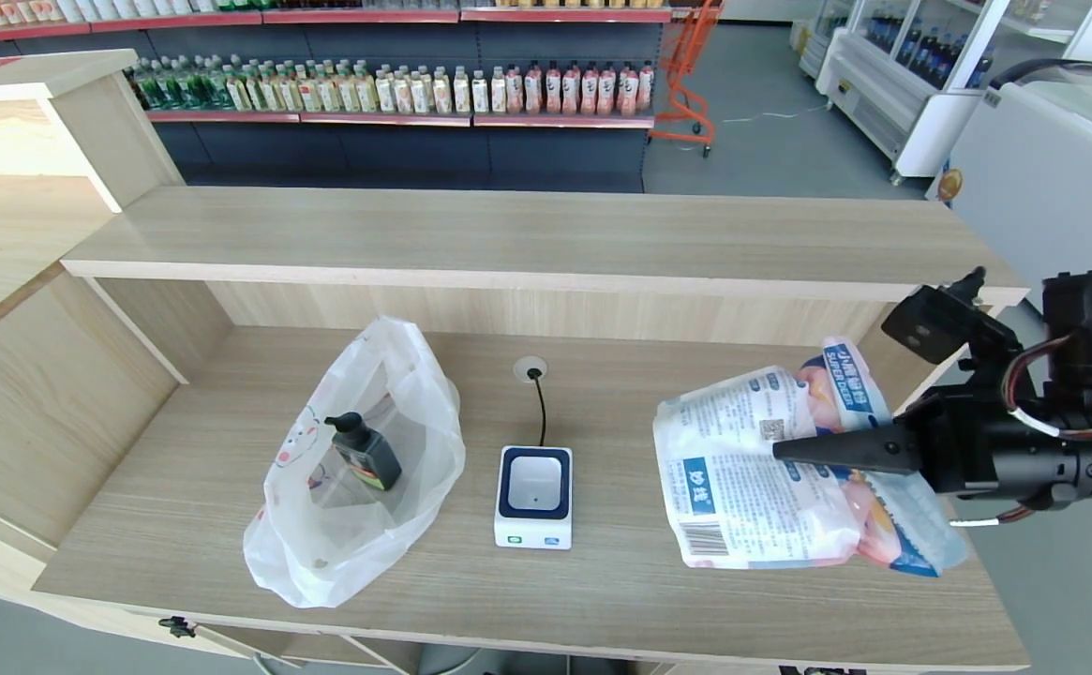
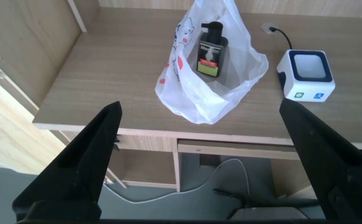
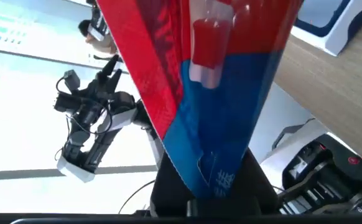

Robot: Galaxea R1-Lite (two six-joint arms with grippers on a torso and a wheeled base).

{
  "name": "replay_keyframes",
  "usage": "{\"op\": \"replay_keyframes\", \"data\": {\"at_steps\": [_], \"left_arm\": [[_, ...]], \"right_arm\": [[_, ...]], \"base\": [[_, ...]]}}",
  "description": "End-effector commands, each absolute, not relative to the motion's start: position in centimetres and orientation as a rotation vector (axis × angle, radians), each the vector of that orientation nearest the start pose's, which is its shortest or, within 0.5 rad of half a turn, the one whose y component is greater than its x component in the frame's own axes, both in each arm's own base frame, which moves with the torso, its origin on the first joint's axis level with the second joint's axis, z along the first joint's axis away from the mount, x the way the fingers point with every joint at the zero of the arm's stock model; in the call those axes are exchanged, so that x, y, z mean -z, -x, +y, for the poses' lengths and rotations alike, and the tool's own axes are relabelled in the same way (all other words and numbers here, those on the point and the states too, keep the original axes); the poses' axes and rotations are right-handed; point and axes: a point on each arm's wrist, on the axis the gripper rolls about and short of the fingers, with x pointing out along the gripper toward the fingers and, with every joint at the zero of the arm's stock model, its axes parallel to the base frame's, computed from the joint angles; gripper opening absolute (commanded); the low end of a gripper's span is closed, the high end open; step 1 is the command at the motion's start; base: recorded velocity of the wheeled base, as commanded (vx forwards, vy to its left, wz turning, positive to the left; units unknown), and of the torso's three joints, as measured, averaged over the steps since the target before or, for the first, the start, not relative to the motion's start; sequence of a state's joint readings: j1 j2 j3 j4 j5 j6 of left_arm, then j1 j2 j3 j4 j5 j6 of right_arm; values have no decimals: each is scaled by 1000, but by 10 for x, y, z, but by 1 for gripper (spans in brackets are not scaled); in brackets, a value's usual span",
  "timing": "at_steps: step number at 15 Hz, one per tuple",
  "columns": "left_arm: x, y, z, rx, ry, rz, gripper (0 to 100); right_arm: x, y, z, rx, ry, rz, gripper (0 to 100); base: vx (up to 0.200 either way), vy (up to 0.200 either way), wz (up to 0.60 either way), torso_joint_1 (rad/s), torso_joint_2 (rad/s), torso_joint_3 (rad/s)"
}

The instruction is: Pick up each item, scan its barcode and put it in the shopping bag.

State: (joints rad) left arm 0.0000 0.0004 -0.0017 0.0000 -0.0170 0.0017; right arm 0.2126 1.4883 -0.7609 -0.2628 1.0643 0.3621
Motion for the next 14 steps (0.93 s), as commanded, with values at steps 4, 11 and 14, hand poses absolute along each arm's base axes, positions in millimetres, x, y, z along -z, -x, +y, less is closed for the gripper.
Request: {"op": "replay_keyframes", "data": {"at_steps": [4, 11, 14], "left_arm": [[-76, 23, 0, 17, -2, -2, 100], [-76, 23, 0, 17, -2, -2, 100], [-76, 23, 0, 17, -2, -2, 100]], "right_arm": [[-213, -208, 89, -1252, -539, 712, 0], [-210, -204, 100, -1290, -525, 739, 0], [-209, -202, 99, -1286, -531, 750, 0]], "base": [[0, 0, 0, 0, 0, 0], [0, 0, 0, 0, 0, 0], [0, 0, 0, 0, 0, 0]]}}
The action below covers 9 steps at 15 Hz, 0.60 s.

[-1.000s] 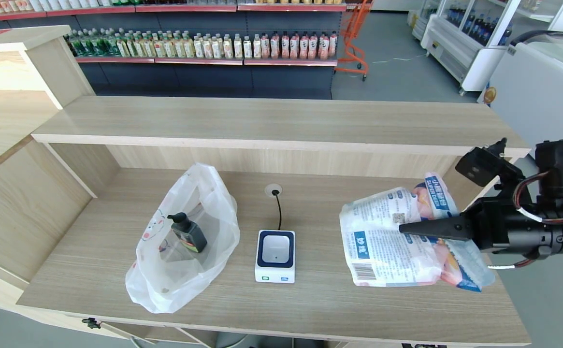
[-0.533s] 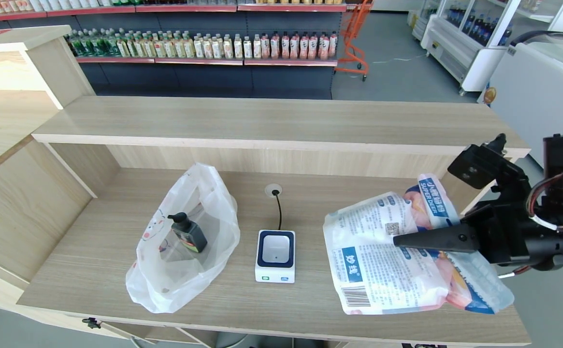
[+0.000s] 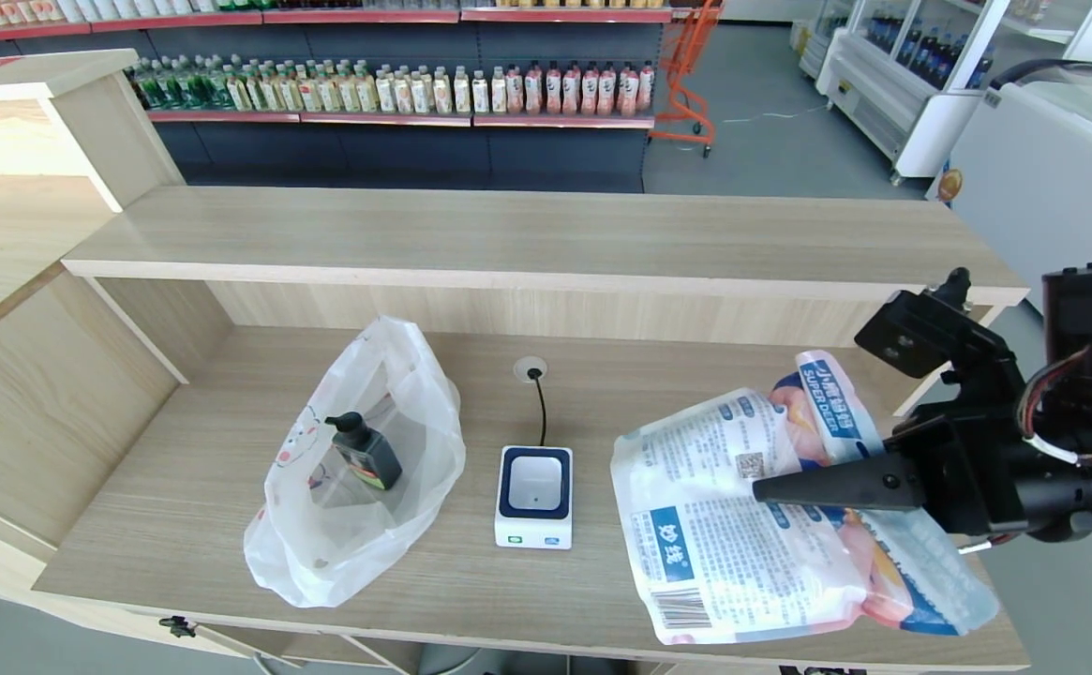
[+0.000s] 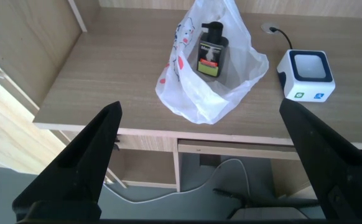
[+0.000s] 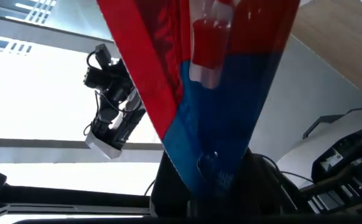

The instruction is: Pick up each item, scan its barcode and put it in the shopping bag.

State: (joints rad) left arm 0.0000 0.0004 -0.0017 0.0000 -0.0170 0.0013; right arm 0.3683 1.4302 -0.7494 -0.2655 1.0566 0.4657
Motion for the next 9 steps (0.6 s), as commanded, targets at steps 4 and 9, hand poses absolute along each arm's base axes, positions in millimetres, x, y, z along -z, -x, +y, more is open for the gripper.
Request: {"op": "replay_keyframes", "data": {"at_steps": [4, 9], "left_arm": [[-76, 23, 0, 17, -2, -2, 100], [-76, 23, 0, 17, -2, -2, 100]], "right_arm": [[-203, -200, 102, -1292, -535, 779, 0], [-203, -201, 103, -1296, -528, 772, 0]], "base": [[0, 0, 0, 0, 0, 0], [0, 0, 0, 0, 0, 0]]}}
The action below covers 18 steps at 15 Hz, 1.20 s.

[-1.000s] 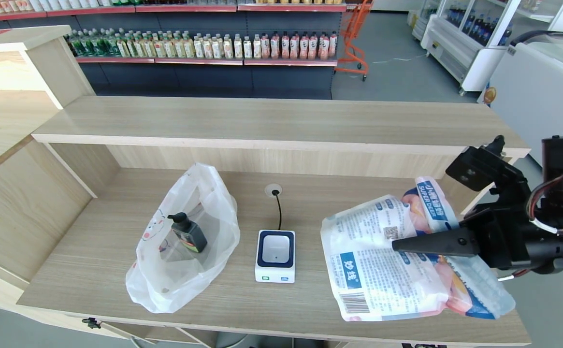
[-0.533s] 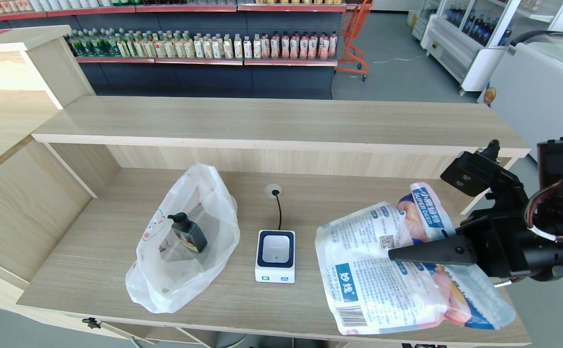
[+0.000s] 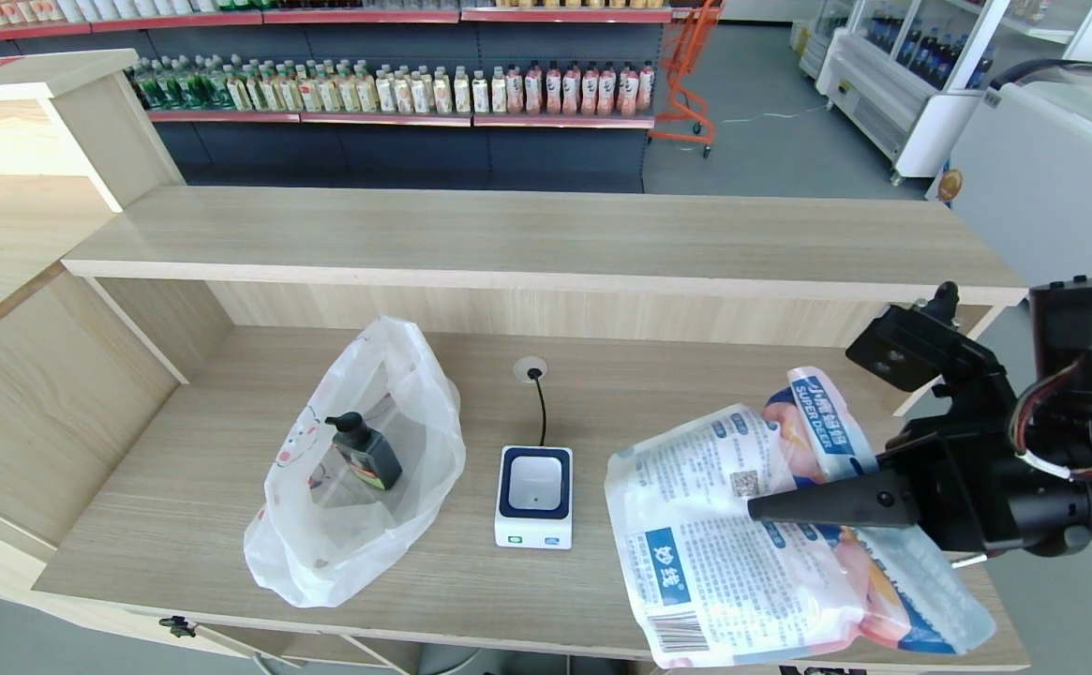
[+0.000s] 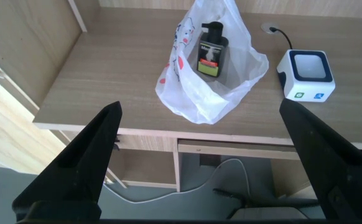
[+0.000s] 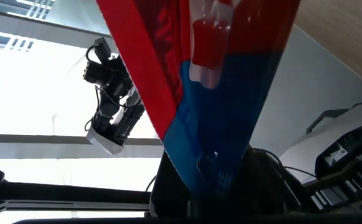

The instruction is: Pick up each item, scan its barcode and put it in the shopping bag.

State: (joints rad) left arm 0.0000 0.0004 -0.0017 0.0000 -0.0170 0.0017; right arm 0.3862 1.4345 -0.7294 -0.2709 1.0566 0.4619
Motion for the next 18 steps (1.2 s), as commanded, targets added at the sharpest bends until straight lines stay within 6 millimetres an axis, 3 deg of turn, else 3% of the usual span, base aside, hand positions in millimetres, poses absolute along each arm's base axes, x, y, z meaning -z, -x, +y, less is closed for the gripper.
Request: {"op": "replay_keyframes", "data": {"at_steps": [1, 2, 4, 6, 10, 13, 18], "left_arm": [[-76, 23, 0, 17, -2, -2, 100], [-76, 23, 0, 17, -2, -2, 100], [-76, 23, 0, 17, 0, -2, 100], [-76, 23, 0, 17, -2, -2, 100], [-76, 23, 0, 17, -2, -2, 100], [-76, 23, 0, 17, -2, -2, 100], [-76, 23, 0, 17, -2, -2, 100]], "right_arm": [[-202, -201, 102, -1295, -524, 767, 0], [-201, -202, 102, -1282, -484, 734, 0], [-189, -210, 101, -1188, -239, 582, 0], [-175, -221, 89, -1137, -17, 470, 0], [-139, -225, 72, -1078, 258, 302, 0], [-134, -232, 75, -1075, 331, 146, 0], [-135, -226, 76, -1080, 332, 128, 0]], "base": [[0, 0, 0, 0, 0, 0], [0, 0, 0, 0, 0, 0], [0, 0, 0, 0, 0, 0], [0, 0, 0, 0, 0, 0], [0, 0, 0, 0, 0, 0], [0, 0, 0, 0, 0, 0], [0, 0, 0, 0, 0, 0]]}}
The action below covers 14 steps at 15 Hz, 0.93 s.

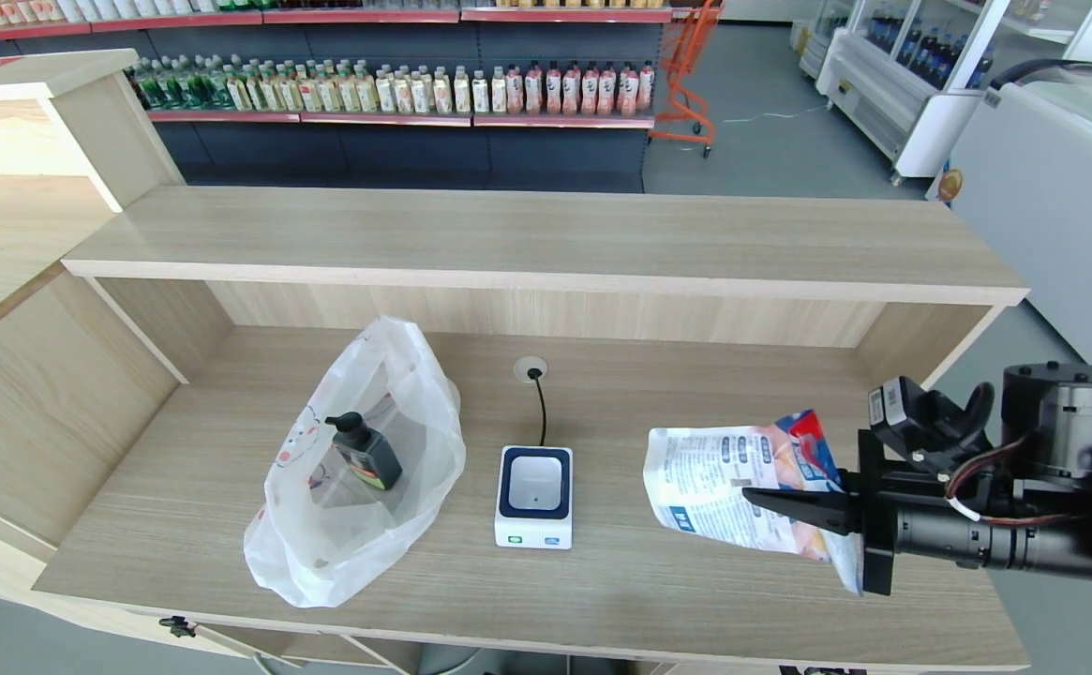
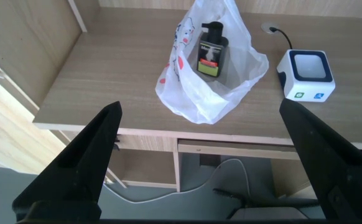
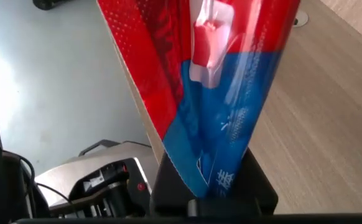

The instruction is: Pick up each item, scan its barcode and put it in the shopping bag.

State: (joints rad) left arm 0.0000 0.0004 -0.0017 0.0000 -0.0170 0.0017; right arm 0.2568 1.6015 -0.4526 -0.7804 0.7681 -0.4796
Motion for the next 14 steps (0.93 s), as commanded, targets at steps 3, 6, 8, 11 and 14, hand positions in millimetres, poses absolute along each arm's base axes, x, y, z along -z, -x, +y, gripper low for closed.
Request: {"op": "replay_keyframes", "data": {"at_steps": [3, 6, 8, 11, 14], "left_arm": [[-76, 23, 0, 17, -2, -2, 100], [-76, 23, 0, 18, -5, -3, 100], [-76, 23, 0, 18, -3, -2, 100], [-76, 23, 0, 18, -3, -2, 100], [-76, 23, 0, 18, -5, -2, 100]], "right_arm": [[-134, -223, 75, -1088, 321, 134, 0], [-139, -220, 74, -1085, 307, 125, 0], [-141, -219, 74, -1083, 286, 132, 0], [-144, -219, 74, -1072, 221, 157, 0], [-142, -222, 73, -1064, 205, 176, 0]], "base": [[0, 0, 0, 0, 0, 0], [0, 0, 0, 0, 0, 0], [0, 200, 0, 2, 5, 5], [0, 200, 0, -1, -1, 5], [0, 200, 0, 7, 2, 1]]}}
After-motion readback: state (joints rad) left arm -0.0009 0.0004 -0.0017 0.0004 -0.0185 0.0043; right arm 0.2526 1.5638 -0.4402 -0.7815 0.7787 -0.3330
